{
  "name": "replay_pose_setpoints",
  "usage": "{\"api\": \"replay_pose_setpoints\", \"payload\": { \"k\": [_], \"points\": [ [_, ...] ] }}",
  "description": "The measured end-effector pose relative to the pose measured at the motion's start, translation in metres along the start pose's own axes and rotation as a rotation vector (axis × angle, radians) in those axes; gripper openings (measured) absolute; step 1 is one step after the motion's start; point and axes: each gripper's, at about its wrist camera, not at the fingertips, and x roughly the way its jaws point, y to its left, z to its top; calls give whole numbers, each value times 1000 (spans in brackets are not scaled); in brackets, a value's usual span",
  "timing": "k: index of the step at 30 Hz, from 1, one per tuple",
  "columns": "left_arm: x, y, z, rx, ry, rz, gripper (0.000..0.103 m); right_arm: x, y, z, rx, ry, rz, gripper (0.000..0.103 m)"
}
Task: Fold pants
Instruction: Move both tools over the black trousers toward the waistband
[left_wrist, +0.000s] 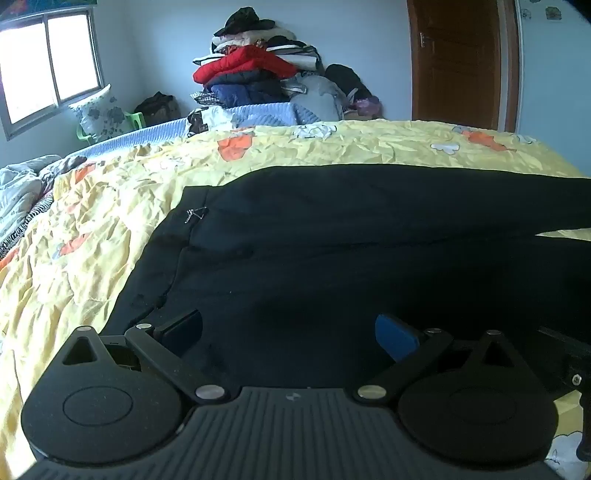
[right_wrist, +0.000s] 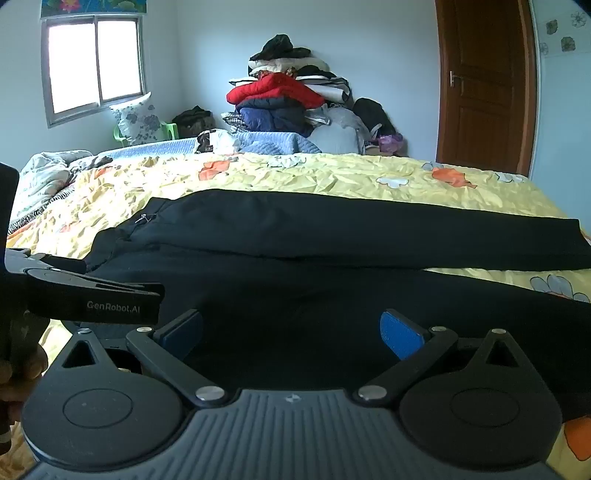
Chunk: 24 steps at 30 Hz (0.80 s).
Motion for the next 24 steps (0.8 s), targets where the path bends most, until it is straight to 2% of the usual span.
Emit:
{"api": "replay_pose_setpoints", "payload": {
  "k": [11, 16, 20, 24],
  "points": [
    [5, 5, -7, -1, -2, -8, 102, 9, 4, -8, 3, 4, 0, 103],
    [2, -2, -2, 14, 14, 23, 102, 5, 7, -10, 6, 0, 0, 103],
    [2, 5, -7, -25, 23, -35, 102, 4, -3, -4, 22, -7, 1, 103],
    [1, 8, -12, -50, 21, -50, 102, -5, -2, -2, 9, -54, -22, 103]
  ]
}}
